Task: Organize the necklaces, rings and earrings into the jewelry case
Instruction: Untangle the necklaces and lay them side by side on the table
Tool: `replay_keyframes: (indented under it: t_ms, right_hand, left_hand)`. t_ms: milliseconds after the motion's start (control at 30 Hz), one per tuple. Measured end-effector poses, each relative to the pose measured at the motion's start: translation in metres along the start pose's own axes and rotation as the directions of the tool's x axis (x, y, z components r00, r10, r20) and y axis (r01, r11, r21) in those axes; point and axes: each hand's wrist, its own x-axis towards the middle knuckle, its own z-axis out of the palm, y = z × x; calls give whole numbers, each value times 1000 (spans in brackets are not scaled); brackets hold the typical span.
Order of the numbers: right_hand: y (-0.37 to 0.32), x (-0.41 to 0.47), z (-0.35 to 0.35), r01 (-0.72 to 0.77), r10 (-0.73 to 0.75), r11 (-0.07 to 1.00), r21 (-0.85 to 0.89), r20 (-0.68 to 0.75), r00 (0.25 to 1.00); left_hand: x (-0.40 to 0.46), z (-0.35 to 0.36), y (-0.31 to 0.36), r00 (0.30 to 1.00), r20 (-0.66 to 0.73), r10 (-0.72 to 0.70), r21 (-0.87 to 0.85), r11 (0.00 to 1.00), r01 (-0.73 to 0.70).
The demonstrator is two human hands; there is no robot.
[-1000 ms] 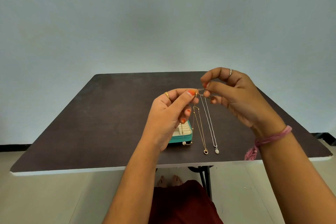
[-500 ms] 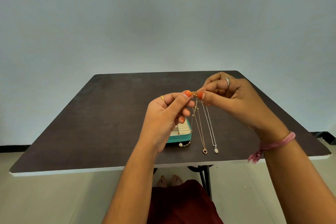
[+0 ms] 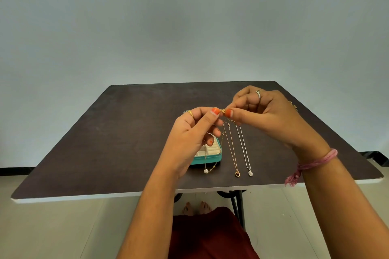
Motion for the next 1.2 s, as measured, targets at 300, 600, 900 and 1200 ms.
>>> replay_keyframes:
  t_ms: [300, 600, 900, 1200]
  right_hand:
    - [2, 4, 7, 18, -18, 1000, -22, 7, 1000]
    - [-1, 4, 12, 18, -33, 971, -240, -58, 998]
    - [-2, 6, 21, 22, -48, 954, -298, -78, 996]
    - [7, 7, 29, -39, 28, 985, -169, -68, 997]
  left_hand:
    - [0, -1, -1, 999, 1, -43, -78, 996, 43]
    - [-1, -6, -4, 998, -66, -11, -11, 1000, 10]
    - [-1, -13, -1, 995, -67, 72, 248, 967, -53]
    - [1, -5, -7, 983, -170, 70, 353, 936, -5]
